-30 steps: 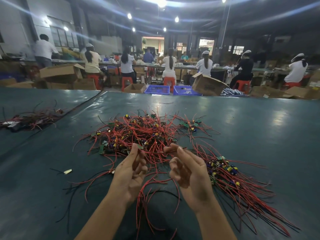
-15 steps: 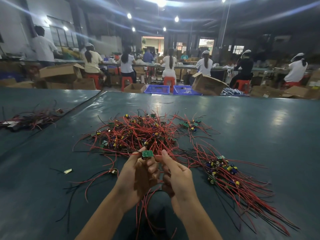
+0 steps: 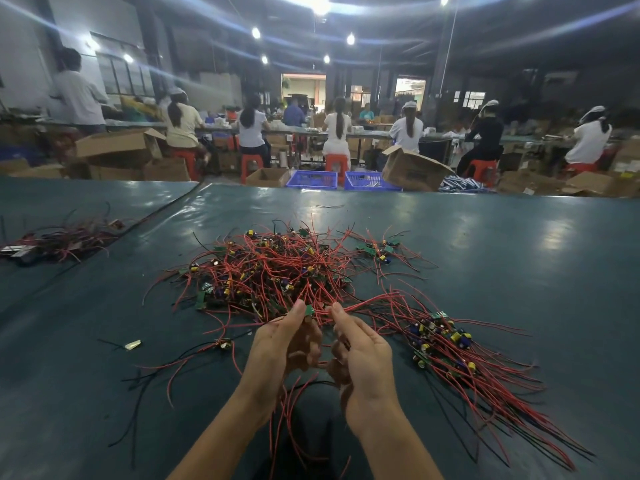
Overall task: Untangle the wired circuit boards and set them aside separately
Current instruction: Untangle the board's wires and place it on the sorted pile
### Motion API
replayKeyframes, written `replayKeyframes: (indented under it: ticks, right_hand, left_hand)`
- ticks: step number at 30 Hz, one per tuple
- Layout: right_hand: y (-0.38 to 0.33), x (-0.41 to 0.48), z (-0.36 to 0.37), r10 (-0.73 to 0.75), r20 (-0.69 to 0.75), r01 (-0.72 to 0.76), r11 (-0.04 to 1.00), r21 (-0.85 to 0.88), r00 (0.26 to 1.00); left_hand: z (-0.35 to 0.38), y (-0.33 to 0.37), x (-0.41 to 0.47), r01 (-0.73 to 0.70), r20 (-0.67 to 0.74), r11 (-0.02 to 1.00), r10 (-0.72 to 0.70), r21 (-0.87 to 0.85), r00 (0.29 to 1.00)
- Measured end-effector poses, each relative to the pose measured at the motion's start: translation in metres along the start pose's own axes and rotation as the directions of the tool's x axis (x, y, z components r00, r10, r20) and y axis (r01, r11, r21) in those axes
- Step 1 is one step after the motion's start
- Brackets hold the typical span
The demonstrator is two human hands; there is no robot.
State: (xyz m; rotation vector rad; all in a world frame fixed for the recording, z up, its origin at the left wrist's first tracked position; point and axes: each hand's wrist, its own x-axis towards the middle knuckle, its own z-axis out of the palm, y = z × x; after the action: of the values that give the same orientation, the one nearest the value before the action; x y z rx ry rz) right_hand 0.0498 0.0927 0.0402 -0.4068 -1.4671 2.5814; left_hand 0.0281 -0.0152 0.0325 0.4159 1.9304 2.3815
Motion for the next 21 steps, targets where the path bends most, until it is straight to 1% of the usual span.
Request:
replayKeyframes:
  ticks: [2,3,5,7,8,10,13,15,17,19,21]
  right_hand:
    - [0.003,0.002,0.001,-0.041,0.000,0.041,0.999,-0.017,0.999]
    - [0.003,0.000,0.003,-0.060,0.003,0.060,0.998,-0.030,0.998]
    - [0.008,-0.001,0.006,-0.082,0.035,0.084,0.996,-0.036,0.996]
    - [0.010,-0.005,0.010,-0.076,0.050,0.077,0.997,-0.014,0.996]
    - [0.011,-0.006,0.011,-0.042,0.042,0.041,0.999,0.022,0.998]
    - [0.009,-0.005,0.011,0.070,0.017,-0.071,0.992,0.104,0.997]
    - [0.005,-0.004,0.009,0.194,0.020,-0.194,0.966,0.171,0.981]
    - [0.001,0.000,0.007,0.221,0.037,-0.223,0.946,0.233,0.975]
    - [-0.006,0.005,0.001,0.235,0.020,-0.230,0.926,0.298,0.972]
    - [-0.015,0.011,-0.008,0.234,0.013,-0.224,0.911,0.348,0.972]
    - [-0.023,0.016,-0.017,0.226,0.017,-0.216,0.902,0.375,0.974]
  left_hand:
    - [0.001,-0.003,0.002,-0.080,-0.108,0.994,0.088,0.077,0.990]
    - [0.001,-0.005,0.003,-0.116,-0.129,0.986,0.132,0.123,0.983]
    - [0.001,-0.009,0.004,-0.163,-0.124,0.969,0.187,0.184,0.975]
    - [0.000,-0.012,0.005,-0.201,-0.122,0.952,0.233,0.231,0.965]
    - [-0.002,-0.013,0.005,-0.231,-0.118,0.929,0.274,0.288,0.954]
    - [-0.004,-0.015,0.005,-0.303,-0.076,0.845,0.371,0.440,0.926]
    - [-0.004,-0.019,0.002,-0.361,-0.026,0.743,0.453,0.564,0.891]
    - [-0.003,-0.020,0.001,-0.376,-0.019,0.709,0.480,0.597,0.877]
    - [-0.003,-0.021,0.001,-0.402,-0.002,0.691,0.505,0.601,0.863]
    - [-0.004,-0.020,0.000,-0.442,0.033,0.676,0.527,0.590,0.849]
    - [-0.004,-0.019,0.000,-0.480,0.075,0.638,0.554,0.602,0.829]
